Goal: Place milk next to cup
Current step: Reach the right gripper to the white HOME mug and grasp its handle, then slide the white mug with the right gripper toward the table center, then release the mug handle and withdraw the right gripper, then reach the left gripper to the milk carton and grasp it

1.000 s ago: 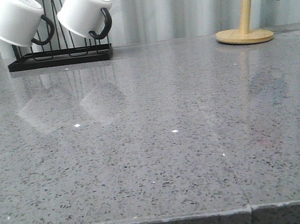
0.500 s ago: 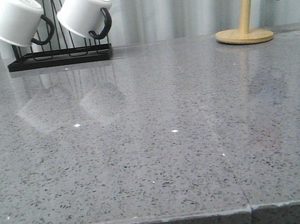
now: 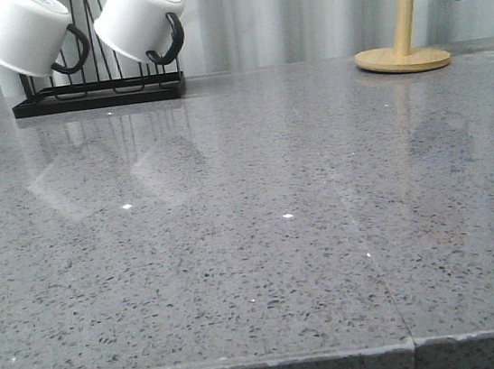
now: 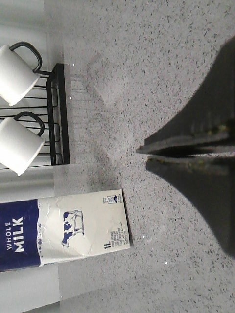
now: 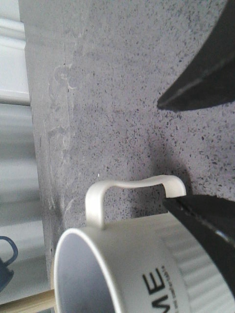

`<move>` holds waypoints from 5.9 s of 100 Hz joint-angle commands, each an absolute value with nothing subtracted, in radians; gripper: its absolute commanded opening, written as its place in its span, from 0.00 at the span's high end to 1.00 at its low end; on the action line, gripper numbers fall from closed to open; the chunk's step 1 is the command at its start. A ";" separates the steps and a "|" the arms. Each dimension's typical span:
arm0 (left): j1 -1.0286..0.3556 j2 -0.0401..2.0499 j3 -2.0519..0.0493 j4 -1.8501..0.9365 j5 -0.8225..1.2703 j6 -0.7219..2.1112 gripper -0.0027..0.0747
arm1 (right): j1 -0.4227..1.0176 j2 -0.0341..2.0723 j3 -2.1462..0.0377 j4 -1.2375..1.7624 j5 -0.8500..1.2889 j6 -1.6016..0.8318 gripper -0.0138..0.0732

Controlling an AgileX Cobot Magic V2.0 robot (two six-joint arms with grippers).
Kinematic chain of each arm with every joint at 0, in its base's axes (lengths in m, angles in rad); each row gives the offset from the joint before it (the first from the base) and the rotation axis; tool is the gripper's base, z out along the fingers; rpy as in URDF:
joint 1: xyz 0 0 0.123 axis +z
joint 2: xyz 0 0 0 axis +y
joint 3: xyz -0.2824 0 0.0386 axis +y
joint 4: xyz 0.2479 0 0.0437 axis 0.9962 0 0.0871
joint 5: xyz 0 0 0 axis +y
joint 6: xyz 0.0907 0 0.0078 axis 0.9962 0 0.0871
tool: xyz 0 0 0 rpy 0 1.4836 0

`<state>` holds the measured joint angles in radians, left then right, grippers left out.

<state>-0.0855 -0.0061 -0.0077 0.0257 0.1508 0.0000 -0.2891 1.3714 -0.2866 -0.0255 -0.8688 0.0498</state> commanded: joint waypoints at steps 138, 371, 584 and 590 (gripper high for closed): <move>-0.088 -0.035 0.054 0.025 0.078 -0.009 0.99 | -0.283 1.585 -0.509 -0.121 -0.986 0.046 0.90; -0.088 -0.035 0.054 0.025 0.078 -0.009 0.99 | 0.307 1.699 -0.754 -0.151 -0.897 0.051 0.48; -0.088 0.153 -0.309 0.026 0.053 0.000 0.99 | 0.307 0.324 -0.519 -0.144 0.395 0.220 0.91; -0.088 0.216 -0.354 0.026 0.062 0.000 0.99 | 0.307 0.324 -0.519 -0.144 0.395 0.220 0.91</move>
<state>-0.0855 0.1208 -0.2567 0.0363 0.0965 0.0000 0.3068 0.3143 -0.4941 -0.1377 0.4696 0.2205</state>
